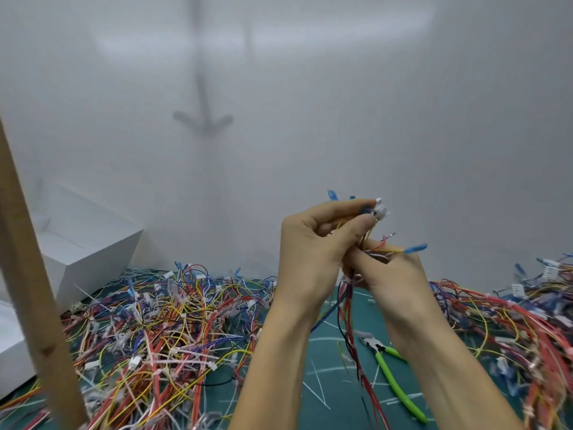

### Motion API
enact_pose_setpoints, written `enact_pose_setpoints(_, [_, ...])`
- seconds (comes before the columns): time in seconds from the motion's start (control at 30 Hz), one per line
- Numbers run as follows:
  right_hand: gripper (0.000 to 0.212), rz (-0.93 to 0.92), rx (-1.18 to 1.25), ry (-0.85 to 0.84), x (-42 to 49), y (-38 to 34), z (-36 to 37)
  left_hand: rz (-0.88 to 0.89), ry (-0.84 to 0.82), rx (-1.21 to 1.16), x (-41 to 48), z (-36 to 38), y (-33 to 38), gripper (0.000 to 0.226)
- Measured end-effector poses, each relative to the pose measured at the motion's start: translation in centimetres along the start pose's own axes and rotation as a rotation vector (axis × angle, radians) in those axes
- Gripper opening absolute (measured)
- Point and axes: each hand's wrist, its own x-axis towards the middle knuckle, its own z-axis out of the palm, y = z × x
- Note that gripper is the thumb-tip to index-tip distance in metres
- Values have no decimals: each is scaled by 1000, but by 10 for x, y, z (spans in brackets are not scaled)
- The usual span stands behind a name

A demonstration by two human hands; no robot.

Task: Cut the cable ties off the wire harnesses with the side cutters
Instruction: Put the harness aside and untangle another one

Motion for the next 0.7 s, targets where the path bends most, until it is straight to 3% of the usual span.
enact_pose_setpoints(0.1, [24,-21,-31,61,2,0,-4,-7,-17,113,-1,1,3,28])
enact_pose_setpoints(0.23, [24,6,31,222,9,0,-18,96,-44,582,-1,-17,15,30])
enact_pose_setpoints(0.47, [8,219,241,281,16,-1,-34,-419,-519,966,-10,-73,31,10])
enact_pose_setpoints(0.7, [6,295,256,367,17,-3,-42,-544,-421,1022,-14,-93,35,12])
